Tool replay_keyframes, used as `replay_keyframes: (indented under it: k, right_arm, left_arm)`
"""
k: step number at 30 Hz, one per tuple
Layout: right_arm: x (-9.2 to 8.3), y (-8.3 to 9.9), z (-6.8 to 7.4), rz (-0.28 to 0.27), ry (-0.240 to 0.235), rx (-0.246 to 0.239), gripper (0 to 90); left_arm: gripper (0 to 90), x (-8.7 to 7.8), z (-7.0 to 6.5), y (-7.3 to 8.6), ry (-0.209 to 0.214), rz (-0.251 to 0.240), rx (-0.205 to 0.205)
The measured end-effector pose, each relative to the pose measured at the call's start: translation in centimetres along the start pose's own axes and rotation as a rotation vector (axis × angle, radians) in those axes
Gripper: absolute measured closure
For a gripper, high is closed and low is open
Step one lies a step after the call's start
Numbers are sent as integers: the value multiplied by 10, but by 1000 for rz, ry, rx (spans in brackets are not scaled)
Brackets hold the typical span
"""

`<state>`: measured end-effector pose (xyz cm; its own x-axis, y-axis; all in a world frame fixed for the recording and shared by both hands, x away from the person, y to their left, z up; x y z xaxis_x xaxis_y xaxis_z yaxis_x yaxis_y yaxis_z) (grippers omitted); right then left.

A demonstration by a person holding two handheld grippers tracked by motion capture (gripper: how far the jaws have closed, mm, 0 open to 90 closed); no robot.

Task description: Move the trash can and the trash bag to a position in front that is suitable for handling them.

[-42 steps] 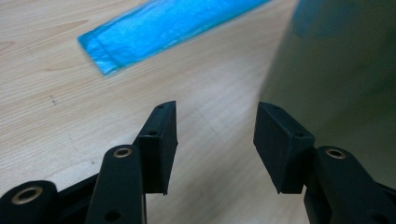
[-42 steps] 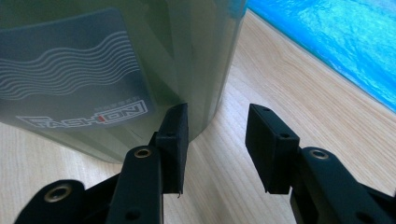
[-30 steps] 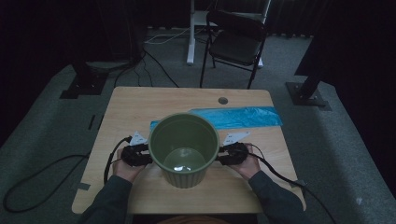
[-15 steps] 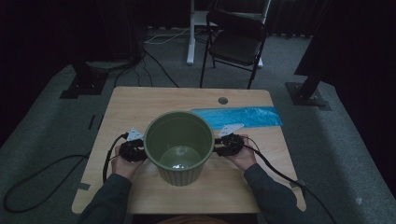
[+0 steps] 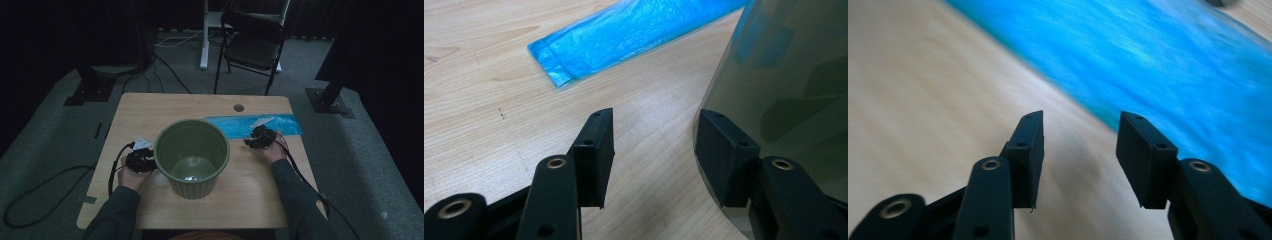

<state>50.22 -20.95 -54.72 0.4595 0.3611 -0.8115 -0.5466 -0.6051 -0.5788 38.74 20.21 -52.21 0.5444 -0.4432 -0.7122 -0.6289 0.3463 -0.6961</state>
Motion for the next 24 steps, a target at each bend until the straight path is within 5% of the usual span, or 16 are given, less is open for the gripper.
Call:
replay_keyframes:
  k: [6,12,24]
  right_arm:
    - [11,6,-37,64,85,61,471]
    - [16,8,-56,60,30,142,479]
    - [11,9,-60,95,22,142,897]
  left_arm:
    - [491,1,1,0,-1,4,-2]
    - [490,2,0,1,2,9,-1]
    - [490,2,-1,1,8,7,-3]
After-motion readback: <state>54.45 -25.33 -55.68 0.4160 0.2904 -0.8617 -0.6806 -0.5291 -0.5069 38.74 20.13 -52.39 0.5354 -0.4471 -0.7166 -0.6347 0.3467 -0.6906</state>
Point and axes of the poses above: each handheld gripper's, and its own axes: x roughly forward along the jaws, y roughly out of its underside, z roughly to its left, the point moved 4 cm from there along x, roughly forward along the jaws, and after that the axes turned 4 degrees about z, right-handed, at the moved point
